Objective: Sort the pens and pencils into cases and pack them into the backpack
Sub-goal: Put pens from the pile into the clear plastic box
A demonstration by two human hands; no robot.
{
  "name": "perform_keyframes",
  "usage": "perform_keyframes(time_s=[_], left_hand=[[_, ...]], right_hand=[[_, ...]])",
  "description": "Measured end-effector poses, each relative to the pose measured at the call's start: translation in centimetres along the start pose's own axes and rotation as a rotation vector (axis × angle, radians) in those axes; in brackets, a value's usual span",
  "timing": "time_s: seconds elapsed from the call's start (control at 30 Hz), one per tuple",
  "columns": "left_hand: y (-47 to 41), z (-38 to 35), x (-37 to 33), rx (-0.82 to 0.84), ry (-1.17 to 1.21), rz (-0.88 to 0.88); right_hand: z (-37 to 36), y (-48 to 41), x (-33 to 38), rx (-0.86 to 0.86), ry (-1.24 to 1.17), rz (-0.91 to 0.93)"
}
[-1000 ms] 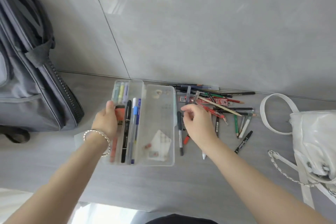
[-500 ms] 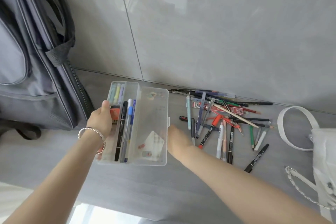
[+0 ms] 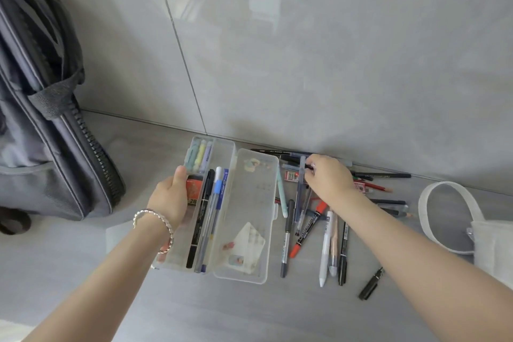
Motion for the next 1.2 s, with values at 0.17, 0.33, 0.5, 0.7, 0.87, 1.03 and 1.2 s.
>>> perform_keyframes(time_s=[0.17,0.33,0.5,0.7,0.87,1.03,1.2], left_hand=[[0.2,-1.0,-0.3,0.01,-0.012,-0.009],[-0.3,-1.3,0.3,0.009,-0.038,0.0],[0.6,-1.3,0.4,0.007,0.021,0.021],[2.4,-1.5,0.2,0.019,0.078,0.03],[4.3,-2.6,-0.3,0.024,0.172,0.056],[6.4,-4.8,-1.0,0.093,0.25,0.013],[8.9,-6.0,-1.7,0.14,0.283,-0.016]], right_hand=[[-1.1,-2.2,1.3,0.034,0.13,0.167],[-1.9,-2.9,2.6,0.134,0.266,0.215],[-2.3,-2.6,2.2,0.12,0.431,0.28],[-0.7,-1.4,0.4,-0.101,-0.032,0.083],[3.4,3.7,2.7,-0.284,-0.749,-0.119],[5.1,13.0,6.9,0.097,-0.919,0.16],[2.1,15.8,6.6,0.063,-0.606,0.24]])
Point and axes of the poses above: each hand's wrist, its own y-axis away from the middle knuckle, its own z-axis out of the back of the hand, x = y × z, the point moved 1 cm from there along -y, towards the middle knuckle, and after that the axes turned 4 degrees about -x, right-handed, at the moved point
